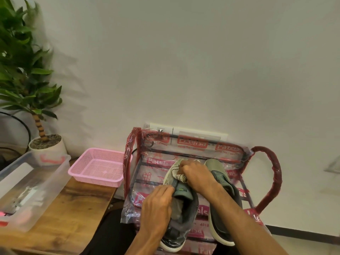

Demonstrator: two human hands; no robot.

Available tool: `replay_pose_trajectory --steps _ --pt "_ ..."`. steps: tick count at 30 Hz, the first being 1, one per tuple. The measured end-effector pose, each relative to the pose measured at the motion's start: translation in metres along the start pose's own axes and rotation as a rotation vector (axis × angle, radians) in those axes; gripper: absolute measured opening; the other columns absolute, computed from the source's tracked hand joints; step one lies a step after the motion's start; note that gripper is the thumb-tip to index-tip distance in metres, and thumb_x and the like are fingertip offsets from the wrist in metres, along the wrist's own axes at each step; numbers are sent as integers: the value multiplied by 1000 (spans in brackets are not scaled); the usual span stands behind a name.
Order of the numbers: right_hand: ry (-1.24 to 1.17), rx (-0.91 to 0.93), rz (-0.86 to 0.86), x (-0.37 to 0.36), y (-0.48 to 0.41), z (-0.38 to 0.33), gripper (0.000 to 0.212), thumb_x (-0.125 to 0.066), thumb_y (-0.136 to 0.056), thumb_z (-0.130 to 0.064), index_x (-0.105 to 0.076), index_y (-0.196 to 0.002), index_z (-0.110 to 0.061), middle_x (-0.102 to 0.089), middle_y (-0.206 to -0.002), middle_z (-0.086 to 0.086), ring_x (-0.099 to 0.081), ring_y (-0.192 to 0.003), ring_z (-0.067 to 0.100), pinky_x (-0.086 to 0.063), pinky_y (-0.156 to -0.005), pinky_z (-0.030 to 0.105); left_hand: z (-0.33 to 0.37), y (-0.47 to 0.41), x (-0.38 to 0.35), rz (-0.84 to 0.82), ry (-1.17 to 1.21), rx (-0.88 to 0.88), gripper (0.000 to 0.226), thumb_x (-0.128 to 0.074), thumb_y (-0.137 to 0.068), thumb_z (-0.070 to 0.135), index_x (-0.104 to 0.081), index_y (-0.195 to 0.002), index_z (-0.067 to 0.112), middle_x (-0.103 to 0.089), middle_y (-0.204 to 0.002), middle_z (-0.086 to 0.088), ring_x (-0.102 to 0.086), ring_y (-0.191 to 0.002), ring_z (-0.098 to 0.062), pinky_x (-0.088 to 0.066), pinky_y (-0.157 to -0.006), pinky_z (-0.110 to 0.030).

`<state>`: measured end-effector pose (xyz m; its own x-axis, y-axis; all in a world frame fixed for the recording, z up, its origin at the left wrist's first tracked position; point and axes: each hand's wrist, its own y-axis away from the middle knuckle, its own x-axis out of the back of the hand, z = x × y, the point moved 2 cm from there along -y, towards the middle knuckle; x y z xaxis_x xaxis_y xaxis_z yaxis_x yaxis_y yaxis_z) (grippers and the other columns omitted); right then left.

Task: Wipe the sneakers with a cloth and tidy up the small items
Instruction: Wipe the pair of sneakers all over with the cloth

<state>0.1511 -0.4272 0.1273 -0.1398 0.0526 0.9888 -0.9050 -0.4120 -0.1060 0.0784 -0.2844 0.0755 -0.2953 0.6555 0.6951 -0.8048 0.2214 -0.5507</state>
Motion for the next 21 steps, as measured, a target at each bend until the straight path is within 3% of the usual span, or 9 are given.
replay_pose_trajectory --steps 5,9,14,18,21 --pt "-180 -128 172 3 9 10 47 -60 -82 4 -66 -122 -19 -60 -122 -2 -54 -115 20 -49 -91 36 5 -9 7 42 19 -36 25 -70 -70 17 -71 -94 14 -72 -92 3 -69 -80 -9 -54 -73 -18" --pt "-278 -247 273 11 16 21 48 -60 -80 7 -68 -120 -18 -61 -120 -5 -55 -113 17 -49 -89 33 7 -19 12 43 8 -66 23 -66 -71 16 -71 -93 12 -72 -93 1 -69 -81 -11 -55 -71 -20" --pt "-378 44 90 10 25 -3 42 -58 -81 -1 -69 -116 -22 -60 -123 -9 -51 -115 11 -48 -90 32 6 -19 17 19 10 -49 19 -65 -70 17 -71 -87 13 -71 -86 3 -67 -72 -8 -51 -64 -15" --pt "-205 50 66 -4 13 5 47 -59 -83 1 -64 -125 -21 -57 -126 -4 -50 -120 19 -47 -92 39 6 -13 14 -29 12 -41 15 -65 -74 18 -69 -88 16 -70 -85 5 -66 -72 -6 -43 -68 -10" --pt "-56 -34 66 -9 3 11 41 -62 -88 -7 -62 -127 -20 -55 -128 0 -48 -122 22 -43 -97 36 1 -13 17 -48 39 4 24 -78 -68 14 -68 -89 17 -70 -85 5 -66 -72 -6 -50 -65 -13"
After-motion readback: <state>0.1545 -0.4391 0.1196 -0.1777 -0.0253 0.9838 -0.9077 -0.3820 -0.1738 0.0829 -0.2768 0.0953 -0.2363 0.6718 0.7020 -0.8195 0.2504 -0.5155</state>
